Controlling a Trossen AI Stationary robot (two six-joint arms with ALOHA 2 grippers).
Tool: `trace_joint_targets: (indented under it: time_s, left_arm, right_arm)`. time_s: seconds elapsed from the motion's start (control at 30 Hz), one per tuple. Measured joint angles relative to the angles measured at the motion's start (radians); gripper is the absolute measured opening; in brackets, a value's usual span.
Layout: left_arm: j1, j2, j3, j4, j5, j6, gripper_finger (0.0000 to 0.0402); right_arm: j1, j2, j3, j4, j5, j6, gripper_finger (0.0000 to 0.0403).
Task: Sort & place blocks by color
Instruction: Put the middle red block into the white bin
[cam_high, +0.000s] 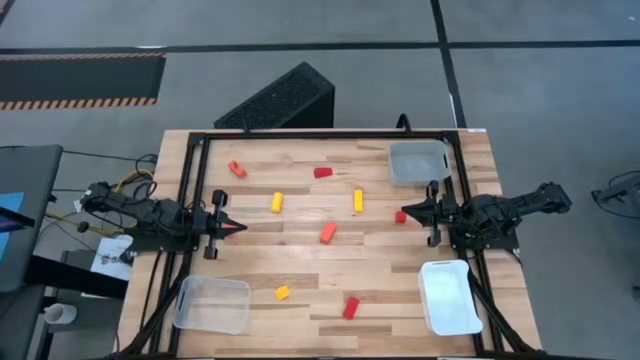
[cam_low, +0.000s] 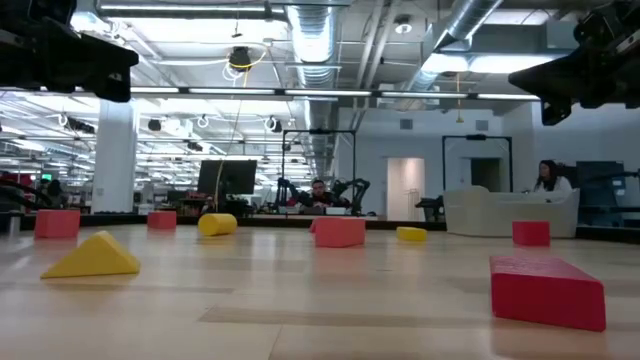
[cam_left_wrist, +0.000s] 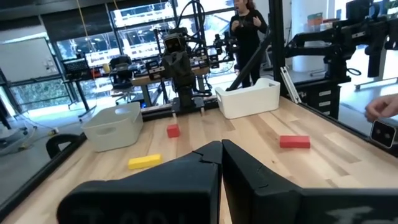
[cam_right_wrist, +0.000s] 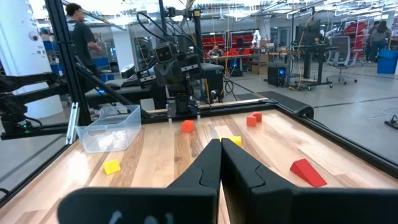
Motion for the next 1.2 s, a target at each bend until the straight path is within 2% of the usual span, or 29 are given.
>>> trace_joint_targets:
  time_s: [0.3,1.2]
  left_arm:
    - [0.0,0.0,0.0,0.0,0.0,-0.054,0.0002]
    - [0.0,0.0,0.0,0.0,-0.001,-0.06,0.0002]
  right_arm:
    - [0.0,0.0,0.0,0.0,0.0,0.0,0.0033]
    - [0.0,0.0,0.0,0.0,0.0,0.0,0.0033]
